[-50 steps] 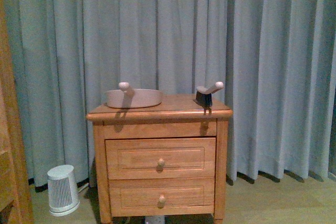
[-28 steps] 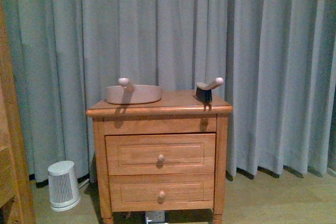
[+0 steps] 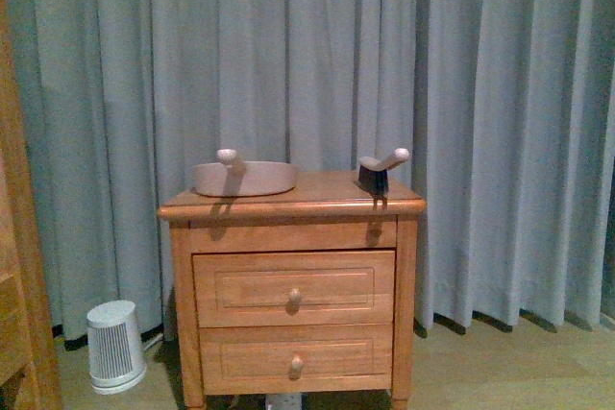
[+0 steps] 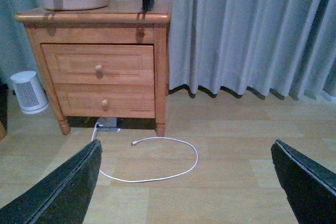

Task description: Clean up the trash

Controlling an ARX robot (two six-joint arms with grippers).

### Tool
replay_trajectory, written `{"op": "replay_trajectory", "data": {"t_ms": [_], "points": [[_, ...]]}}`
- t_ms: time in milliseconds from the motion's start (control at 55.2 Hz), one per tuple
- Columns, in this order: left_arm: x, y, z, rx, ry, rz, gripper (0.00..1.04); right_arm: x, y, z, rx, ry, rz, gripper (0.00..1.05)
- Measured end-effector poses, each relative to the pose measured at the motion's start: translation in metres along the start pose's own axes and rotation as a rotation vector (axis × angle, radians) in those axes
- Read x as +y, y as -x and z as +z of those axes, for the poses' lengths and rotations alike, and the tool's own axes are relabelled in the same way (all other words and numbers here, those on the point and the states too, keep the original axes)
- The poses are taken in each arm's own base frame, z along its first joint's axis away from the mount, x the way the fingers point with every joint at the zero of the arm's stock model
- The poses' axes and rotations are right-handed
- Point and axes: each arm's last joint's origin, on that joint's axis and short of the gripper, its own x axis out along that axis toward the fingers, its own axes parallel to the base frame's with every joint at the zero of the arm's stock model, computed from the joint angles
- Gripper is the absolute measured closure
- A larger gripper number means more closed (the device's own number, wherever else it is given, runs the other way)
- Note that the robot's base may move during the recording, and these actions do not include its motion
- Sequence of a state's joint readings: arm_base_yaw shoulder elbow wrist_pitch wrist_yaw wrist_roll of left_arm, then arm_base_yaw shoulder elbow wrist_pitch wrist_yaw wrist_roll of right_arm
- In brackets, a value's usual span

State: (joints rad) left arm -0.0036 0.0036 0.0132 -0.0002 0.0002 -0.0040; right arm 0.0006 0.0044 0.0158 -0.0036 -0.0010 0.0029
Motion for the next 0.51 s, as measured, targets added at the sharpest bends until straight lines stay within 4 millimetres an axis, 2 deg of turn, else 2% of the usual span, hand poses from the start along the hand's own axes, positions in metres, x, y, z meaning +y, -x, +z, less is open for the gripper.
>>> {"op": "replay_trajectory", "data": {"t_ms": [507], "points": [[0.0000, 0.0000, 0.0002, -0.001, 0.000, 0.000, 0.08, 0.0000, 0.0000, 0.0000, 0.000, 0.000, 0.000, 0.07]]}}
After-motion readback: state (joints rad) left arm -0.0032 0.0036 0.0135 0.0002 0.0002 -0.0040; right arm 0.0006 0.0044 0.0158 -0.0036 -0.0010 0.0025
